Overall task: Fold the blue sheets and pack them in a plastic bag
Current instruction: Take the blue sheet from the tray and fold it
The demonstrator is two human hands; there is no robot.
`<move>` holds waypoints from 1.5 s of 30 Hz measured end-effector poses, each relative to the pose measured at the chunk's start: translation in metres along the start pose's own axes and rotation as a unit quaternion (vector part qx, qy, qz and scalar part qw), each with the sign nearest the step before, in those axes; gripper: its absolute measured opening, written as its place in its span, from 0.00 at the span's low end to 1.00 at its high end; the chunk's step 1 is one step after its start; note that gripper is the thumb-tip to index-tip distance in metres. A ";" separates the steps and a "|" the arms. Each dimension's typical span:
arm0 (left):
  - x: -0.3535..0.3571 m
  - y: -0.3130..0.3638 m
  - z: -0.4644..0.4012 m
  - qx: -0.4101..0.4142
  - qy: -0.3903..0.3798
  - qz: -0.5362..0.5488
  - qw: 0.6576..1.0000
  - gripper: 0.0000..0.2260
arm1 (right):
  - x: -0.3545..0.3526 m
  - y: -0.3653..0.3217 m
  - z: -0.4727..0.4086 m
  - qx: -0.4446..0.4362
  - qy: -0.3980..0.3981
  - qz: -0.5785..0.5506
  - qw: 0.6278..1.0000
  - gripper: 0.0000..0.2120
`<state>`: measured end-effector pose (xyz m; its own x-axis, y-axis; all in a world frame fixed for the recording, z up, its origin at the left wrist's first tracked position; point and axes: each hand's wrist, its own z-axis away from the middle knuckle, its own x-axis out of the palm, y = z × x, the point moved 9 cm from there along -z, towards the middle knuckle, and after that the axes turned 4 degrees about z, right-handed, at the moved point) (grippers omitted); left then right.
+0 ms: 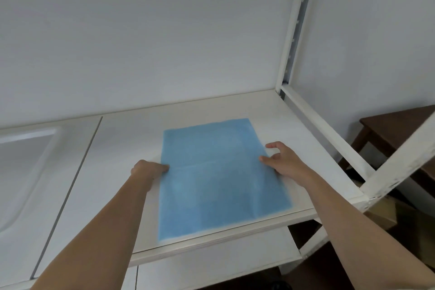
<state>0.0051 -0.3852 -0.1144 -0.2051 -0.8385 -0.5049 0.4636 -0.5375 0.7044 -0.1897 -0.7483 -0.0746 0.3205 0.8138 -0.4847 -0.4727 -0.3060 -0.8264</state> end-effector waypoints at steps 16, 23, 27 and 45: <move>0.014 0.012 0.077 0.182 0.039 -0.196 0.963 0.34 | -0.008 0.010 0.041 0.001 0.019 0.039 0.999 0.24; 0.036 0.018 0.107 0.332 -0.011 -0.293 0.896 0.30 | -0.007 0.013 0.048 -0.018 0.042 0.075 0.996 0.22; 0.053 0.021 0.128 0.416 -0.070 -0.347 0.838 0.34 | -0.006 0.014 0.049 -0.025 0.052 0.089 0.994 0.20; 0.107 0.030 0.206 0.600 -0.166 -0.421 0.660 0.12 | -0.018 0.004 0.043 -0.058 0.093 0.174 0.979 0.15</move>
<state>-0.1806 -0.5094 -0.0442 -0.2244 -0.0646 -0.9723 -0.9104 -0.3420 0.2328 -0.2322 -0.7427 -0.0570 0.3056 0.5493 -0.7777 -0.4872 -0.6115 -0.6234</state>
